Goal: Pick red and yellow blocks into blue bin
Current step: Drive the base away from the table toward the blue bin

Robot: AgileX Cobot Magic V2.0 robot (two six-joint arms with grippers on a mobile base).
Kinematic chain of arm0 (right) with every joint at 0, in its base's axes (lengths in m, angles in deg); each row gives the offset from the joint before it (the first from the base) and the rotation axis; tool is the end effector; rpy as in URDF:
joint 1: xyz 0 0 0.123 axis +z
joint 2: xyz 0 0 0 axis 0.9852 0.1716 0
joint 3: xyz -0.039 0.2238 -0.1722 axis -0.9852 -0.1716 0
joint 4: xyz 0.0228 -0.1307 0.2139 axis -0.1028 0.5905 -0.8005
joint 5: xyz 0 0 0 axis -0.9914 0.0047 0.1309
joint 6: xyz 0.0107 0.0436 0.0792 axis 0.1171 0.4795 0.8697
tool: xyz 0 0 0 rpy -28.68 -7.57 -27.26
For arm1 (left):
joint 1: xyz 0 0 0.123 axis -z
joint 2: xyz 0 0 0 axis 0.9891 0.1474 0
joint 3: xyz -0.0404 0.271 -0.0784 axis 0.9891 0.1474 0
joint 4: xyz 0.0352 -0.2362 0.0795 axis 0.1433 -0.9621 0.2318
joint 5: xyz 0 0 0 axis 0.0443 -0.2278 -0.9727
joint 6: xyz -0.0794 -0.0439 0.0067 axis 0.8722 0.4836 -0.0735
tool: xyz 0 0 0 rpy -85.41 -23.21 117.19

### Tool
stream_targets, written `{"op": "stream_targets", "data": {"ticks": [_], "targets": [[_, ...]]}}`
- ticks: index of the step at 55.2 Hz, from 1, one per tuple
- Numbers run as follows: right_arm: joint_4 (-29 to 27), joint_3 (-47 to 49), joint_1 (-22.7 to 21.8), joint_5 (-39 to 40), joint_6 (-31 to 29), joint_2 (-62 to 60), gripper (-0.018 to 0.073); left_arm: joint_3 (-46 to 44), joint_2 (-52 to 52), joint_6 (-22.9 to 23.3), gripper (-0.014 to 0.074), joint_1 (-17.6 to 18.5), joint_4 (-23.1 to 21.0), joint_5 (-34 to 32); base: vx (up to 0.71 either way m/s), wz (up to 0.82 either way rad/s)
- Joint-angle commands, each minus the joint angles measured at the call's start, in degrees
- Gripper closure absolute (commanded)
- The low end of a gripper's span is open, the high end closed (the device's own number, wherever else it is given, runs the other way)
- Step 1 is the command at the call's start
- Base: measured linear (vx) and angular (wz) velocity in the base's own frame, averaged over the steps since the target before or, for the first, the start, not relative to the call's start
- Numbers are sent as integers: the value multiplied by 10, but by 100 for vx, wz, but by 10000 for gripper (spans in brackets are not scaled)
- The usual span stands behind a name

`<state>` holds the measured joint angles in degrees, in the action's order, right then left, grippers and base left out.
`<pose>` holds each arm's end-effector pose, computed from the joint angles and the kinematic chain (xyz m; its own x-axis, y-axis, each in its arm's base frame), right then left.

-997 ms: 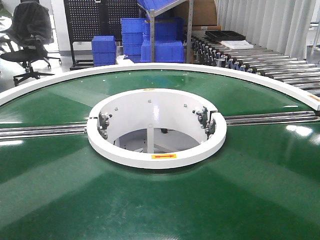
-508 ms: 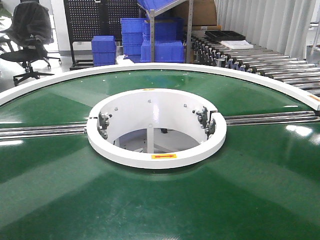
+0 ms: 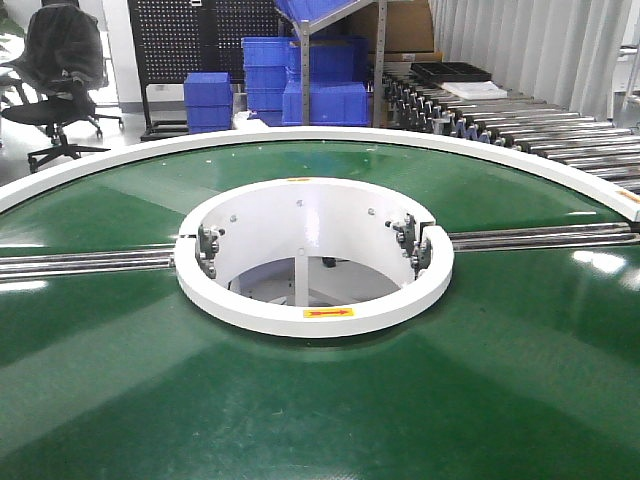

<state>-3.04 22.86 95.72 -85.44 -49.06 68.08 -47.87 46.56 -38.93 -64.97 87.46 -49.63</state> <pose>0.0876 0.0190 0.3064 -0.2105 -0.0386 -0.9768 -0.2095 0.9778 0.0065 0.0785 -0.0245 0.3454 -0.0733 0.0411 -0.9965 0.2972 0.9546 0.0175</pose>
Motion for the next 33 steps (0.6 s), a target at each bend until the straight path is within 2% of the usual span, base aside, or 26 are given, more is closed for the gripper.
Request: {"op": "stream_targets", "data": {"ticks": [1, 20, 33], "targets": [[6, 18, -2, 46, -5, 4, 569, -15, 4, 4, 597, 4, -4, -48, -1, 3], [6, 18, -2, 46, -5, 4, 569, -15, 4, 4, 597, 4, -4, -48, -6, 12], [6, 18, -2, 46, -5, 4, 569, -15, 4, 4, 597, 4, -4, -48, -15, 41]]}}
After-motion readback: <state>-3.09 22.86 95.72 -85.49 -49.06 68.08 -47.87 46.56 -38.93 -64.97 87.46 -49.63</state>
